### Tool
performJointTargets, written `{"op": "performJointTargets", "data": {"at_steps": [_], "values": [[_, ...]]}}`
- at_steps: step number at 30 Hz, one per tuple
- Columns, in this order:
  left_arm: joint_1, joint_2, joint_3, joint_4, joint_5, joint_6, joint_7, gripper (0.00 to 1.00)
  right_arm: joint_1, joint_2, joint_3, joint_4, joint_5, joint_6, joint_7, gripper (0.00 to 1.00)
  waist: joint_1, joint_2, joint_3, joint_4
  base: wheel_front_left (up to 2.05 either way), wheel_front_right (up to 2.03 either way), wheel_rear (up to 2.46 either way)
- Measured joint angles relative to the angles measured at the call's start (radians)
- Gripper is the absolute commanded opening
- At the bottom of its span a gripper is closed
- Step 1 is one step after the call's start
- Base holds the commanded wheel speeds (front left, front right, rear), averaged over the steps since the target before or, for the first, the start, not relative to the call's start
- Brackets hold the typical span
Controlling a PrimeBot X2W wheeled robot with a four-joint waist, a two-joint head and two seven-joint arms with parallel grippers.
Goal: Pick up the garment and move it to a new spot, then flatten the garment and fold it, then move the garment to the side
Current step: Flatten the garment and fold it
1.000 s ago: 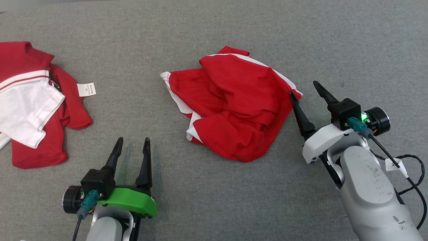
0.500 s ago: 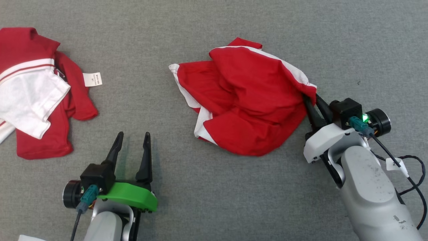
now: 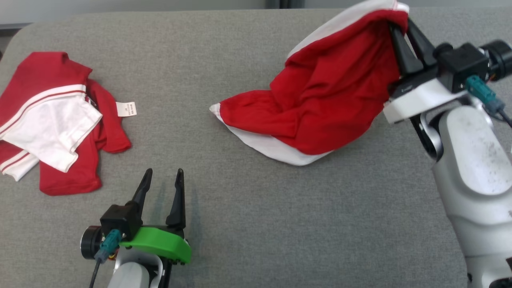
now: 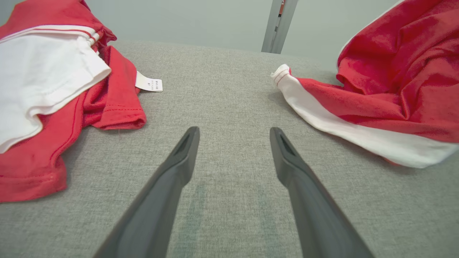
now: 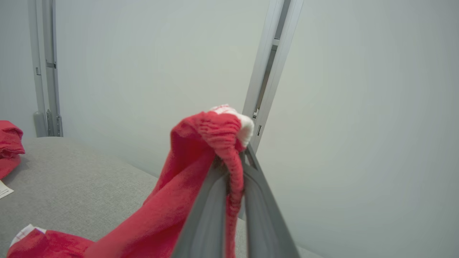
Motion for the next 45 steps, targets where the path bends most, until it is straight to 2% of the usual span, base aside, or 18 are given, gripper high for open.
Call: {"op": "performJointTargets", "data": {"at_steps": [5, 10, 14, 19, 23, 25, 26, 27, 28, 29, 33, 37, 45], "values": [[0.027, 0.000, -0.022, 0.011, -0.015, 0.001, 0.000, 1.00, -0.198, -0.034, 0.144, 0.044, 0.018, 0.000, 0.000, 0.00, 0.0000, 0.0000, -0.047, 0.023, 0.00, 0.00, 0.00], [0.048, 0.000, -0.033, 0.011, -0.022, 0.008, 0.000, 1.00, -0.356, 0.010, 0.222, 0.081, 0.077, 0.000, 0.000, 0.00, 0.0000, 0.0000, -0.091, 0.057, 0.00, 0.00, 0.00], [0.063, 0.000, -0.029, 0.011, -0.022, 0.015, 0.000, 1.00, -0.373, 0.034, 0.247, 0.081, 0.122, 0.000, 0.000, 0.00, 0.0000, 0.0000, -0.120, 0.075, 0.00, 0.00, 0.00], [0.084, 0.000, -0.017, 0.006, -0.022, 0.023, 0.000, 1.00, -0.269, 0.005, 0.237, 0.113, 0.162, 0.000, 0.000, 0.00, 0.0000, 0.0000, -0.139, 0.065, 0.00, 0.00, 0.00], [0.082, 0.000, -0.020, 0.002, -0.022, 0.023, 0.000, 1.00, -0.088, -0.066, 0.213, 0.172, 0.171, 0.000, 0.000, 0.00, 0.0000, 0.0000, -0.134, 0.041, 0.00, 0.00, 0.00], [0.078, 0.000, -0.021, 0.003, -0.021, 0.022, 0.000, 1.00, 0.061, -0.111, 0.172, 0.216, 0.167, 0.000, 0.000, 0.00, 0.0000, 0.0000, -0.123, 0.024, 0.00, 0.00, 0.00], [0.074, 0.000, -0.021, 0.004, -0.017, 0.022, 0.000, 1.00, 0.112, -0.122, 0.158, 0.236, 0.162, 0.000, 0.000, 0.12, 0.0000, 0.0000, -0.119, 0.017, 0.00, 0.00, 0.00], [0.070, 0.000, -0.020, 0.004, -0.013, 0.020, 0.000, 1.00, 0.151, -0.130, 0.146, 0.253, 0.154, 0.000, 0.000, 0.36, 0.0000, 0.0000, -0.115, 0.012, 0.00, 0.00, 0.00], [0.066, 0.000, -0.020, 0.005, -0.010, 0.018, 0.000, 1.00, 0.191, -0.137, 0.124, 0.274, 0.145, 0.000, 0.000, 0.73, 0.0000, 0.0000, -0.111, 0.006, 0.00, 0.00, 0.00], [0.063, 0.000, -0.018, 0.006, -0.006, 0.017, 0.000, 1.00, 0.224, -0.141, 0.097, 0.294, 0.141, 0.000, 0.001, 1.00, 0.0000, 0.0000, -0.107, -0.001, 0.00, 0.00, 0.00], [0.055, 0.000, -0.016, 0.011, -0.001, 0.014, 0.000, 1.00, 0.308, -0.136, 0.021, 0.321, 0.121, 0.000, 0.001, 1.00, 0.0000, 0.0000, -0.094, -0.026, 0.00, 0.00, 0.00], [0.051, 0.000, -0.018, 0.017, 0.002, 0.010, 0.000, 1.00, 0.348, -0.116, -0.043, 0.287, 0.095, 0.000, 0.001, 1.00, 0.0000, 0.0000, -0.089, -0.046, 0.00, 0.00, 0.00], [0.038, 0.000, -0.061, 0.011, -0.006, 0.005, 0.000, 1.00, 0.382, -0.037, -0.171, 0.022, 0.053, 0.000, 0.001, 1.00, 0.0000, 0.0000, -0.094, -0.076, 0.00, 0.00, 0.00]]}}
